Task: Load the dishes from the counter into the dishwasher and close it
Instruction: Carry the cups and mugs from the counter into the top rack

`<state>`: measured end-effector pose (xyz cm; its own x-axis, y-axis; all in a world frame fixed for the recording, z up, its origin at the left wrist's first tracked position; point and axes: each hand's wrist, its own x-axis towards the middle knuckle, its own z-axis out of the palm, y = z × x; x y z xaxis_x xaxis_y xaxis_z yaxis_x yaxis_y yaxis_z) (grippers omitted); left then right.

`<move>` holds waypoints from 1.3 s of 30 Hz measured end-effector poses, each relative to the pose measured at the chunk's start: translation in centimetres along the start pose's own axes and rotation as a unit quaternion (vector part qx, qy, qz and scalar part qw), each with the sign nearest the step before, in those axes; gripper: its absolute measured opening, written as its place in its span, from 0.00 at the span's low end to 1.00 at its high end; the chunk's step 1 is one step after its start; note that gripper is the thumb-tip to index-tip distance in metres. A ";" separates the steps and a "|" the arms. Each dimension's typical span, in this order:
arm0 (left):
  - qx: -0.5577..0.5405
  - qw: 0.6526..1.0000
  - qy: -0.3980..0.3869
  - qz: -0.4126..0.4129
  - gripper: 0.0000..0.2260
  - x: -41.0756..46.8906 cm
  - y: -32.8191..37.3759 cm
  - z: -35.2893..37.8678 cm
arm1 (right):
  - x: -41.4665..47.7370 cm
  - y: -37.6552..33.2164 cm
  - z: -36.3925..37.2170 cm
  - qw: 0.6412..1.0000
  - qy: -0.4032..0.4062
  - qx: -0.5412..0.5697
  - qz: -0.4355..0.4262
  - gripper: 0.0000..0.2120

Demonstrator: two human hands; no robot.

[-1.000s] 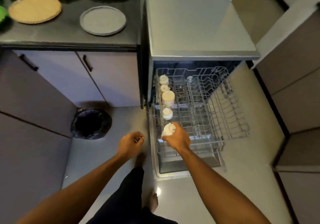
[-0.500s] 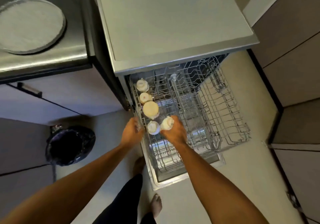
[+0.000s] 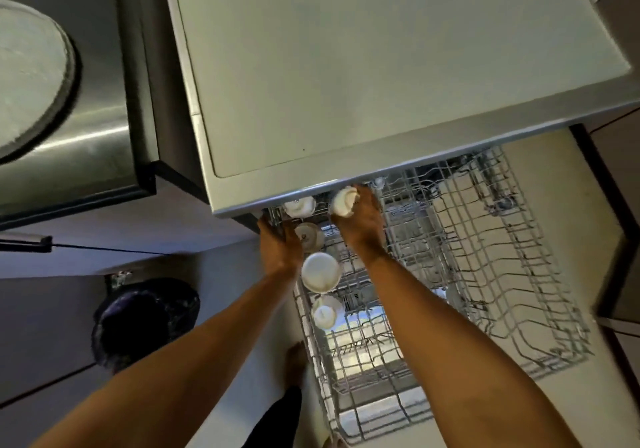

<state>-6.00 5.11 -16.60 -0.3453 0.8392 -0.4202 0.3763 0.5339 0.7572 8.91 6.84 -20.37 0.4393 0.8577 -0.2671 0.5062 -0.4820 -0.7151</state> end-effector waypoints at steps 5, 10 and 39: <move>0.039 0.998 0.036 0.032 0.17 0.1 -0.5 0.6 | 2.0 0.1 1.9 0.998 -0.012 -0.045 -0.036 0.40; 0.071 0.996 0.036 0.042 0.19 0.0 -0.6 0.5 | 2.0 0.9 3.0 0.995 -0.003 -0.070 -0.069 0.42; 0.064 0.996 0.045 0.050 0.21 1.0 -1.9 1.2 | 5.1 1.7 4.4 0.993 -0.058 -0.098 -0.011 0.41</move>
<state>-6.05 5.04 -19.04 -0.3745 0.8793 -0.2943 0.5173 0.4616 0.7206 8.75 11.15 -25.77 0.3438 0.8775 -0.3343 0.6540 -0.4793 -0.5853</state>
